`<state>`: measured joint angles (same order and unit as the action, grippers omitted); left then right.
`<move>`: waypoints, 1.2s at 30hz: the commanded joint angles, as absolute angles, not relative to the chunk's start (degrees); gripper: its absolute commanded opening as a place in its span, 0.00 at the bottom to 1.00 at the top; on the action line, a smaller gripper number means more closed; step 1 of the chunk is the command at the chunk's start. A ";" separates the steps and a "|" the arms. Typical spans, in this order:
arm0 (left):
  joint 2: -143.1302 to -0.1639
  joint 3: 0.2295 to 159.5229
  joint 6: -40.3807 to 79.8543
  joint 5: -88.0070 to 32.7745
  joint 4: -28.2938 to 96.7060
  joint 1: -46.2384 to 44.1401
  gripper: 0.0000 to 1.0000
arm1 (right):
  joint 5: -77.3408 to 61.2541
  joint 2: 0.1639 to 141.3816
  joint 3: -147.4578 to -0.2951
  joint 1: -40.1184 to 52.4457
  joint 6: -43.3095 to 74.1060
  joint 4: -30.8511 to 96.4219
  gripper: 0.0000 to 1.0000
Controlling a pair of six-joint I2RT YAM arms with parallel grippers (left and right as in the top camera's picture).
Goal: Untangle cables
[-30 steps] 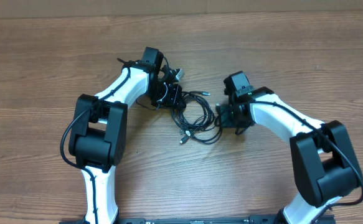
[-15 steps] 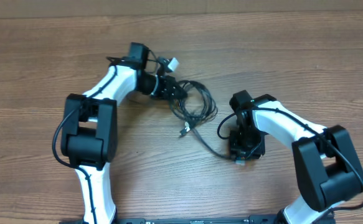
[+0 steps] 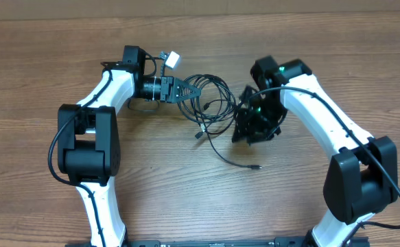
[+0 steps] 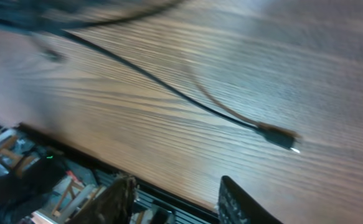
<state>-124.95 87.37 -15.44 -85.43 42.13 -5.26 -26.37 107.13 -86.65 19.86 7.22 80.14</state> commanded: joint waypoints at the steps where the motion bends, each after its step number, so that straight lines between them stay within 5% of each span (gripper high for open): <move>1: -124.68 88.84 -18.70 -90.63 42.50 -5.76 0.04 | -29.23 106.61 -89.78 19.49 4.21 79.75 0.46; 24: -124.70 88.77 -18.70 -84.88 46.76 -9.45 0.04 | -25.10 106.63 -89.58 19.49 24.95 62.50 0.43; 29: -124.70 88.77 -18.70 -84.90 46.74 -9.45 0.04 | -25.08 106.63 -89.58 19.59 25.78 61.71 0.32; 36: -124.70 88.77 -18.68 -83.81 46.72 -9.45 0.04 | -22.33 106.63 -89.47 19.59 38.26 59.68 0.30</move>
<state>-124.95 87.37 -17.15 -83.96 46.72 -9.04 -24.16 107.13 -88.82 19.86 30.24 60.38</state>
